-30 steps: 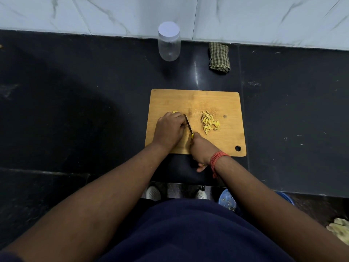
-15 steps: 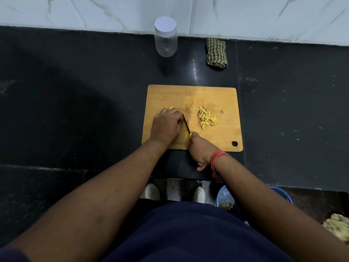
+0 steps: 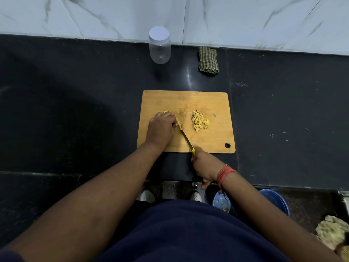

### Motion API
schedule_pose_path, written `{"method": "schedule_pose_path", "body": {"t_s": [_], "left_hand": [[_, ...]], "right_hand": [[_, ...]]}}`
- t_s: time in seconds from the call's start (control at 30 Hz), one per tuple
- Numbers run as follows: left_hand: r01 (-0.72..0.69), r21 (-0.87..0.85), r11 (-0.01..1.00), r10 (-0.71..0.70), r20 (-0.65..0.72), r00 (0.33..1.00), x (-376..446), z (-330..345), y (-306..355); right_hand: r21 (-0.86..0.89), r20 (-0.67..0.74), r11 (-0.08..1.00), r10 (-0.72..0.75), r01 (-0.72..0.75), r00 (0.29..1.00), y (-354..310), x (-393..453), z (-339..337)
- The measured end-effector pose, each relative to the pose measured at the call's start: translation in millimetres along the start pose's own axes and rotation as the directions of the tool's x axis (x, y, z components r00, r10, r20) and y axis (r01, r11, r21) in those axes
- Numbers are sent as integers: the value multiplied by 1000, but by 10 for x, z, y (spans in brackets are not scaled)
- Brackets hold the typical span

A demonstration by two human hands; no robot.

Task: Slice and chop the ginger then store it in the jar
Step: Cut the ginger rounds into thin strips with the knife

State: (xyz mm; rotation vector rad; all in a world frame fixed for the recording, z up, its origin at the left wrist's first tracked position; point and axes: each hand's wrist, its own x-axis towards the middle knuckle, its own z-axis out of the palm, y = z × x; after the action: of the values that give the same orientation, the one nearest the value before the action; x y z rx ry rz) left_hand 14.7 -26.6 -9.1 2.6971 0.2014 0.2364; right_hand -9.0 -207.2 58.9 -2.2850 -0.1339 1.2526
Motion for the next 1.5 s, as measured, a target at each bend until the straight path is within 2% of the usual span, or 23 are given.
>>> {"method": "schedule_pose_path", "body": {"t_s": [0.17, 0.3, 0.43, 0.6, 0.8, 0.93, 1.1, 1.23, 1.37, 1.43, 1.5], "left_hand": [[14, -85, 996, -13, 14, 1000, -35, 21, -57], [35, -191, 981, -45, -49, 998, -122, -23, -70], [79, -65, 995, -85, -101, 991, -181, -80, -156], [121, -19, 992, -122, -140, 983, -251, -124, -275], [167, -15, 986, -167, -142, 976, -235, -134, -342], [186, -20, 982, -187, -150, 971, -174, -154, -364], [156, 11, 988, -155, -85, 984, -92, -145, -364], [106, 65, 992, -105, -14, 994, 51, -188, -386], [3, 165, 986, -18, 89, 996, 208, -244, -431], [-23, 184, 983, 6, 93, 996, 243, -262, -427], [-12, 186, 983, -4, 85, 996, 260, -259, -409]], "right_hand": [[15, -126, 998, -55, 58, 990, 16, 96, -78], [-15, -100, 997, -83, 82, 991, -109, 179, -65], [-47, -45, 995, -88, 86, 995, -206, 219, 10], [-67, -124, 997, -58, 50, 991, -140, 231, -1], [-174, -179, 980, -128, 96, 975, 2, 223, 76], [-72, -212, 995, -77, 63, 974, 56, 236, -40], [-134, -212, 988, -99, 72, 972, 111, 219, -30], [-64, -235, 997, -66, 52, 970, 155, 209, -114], [-136, -160, 985, -129, 107, 979, 133, 186, -118], [-151, -125, 982, -133, 113, 983, 128, 184, -83], [-136, -159, 987, -107, 86, 981, 143, 196, -87]]}}
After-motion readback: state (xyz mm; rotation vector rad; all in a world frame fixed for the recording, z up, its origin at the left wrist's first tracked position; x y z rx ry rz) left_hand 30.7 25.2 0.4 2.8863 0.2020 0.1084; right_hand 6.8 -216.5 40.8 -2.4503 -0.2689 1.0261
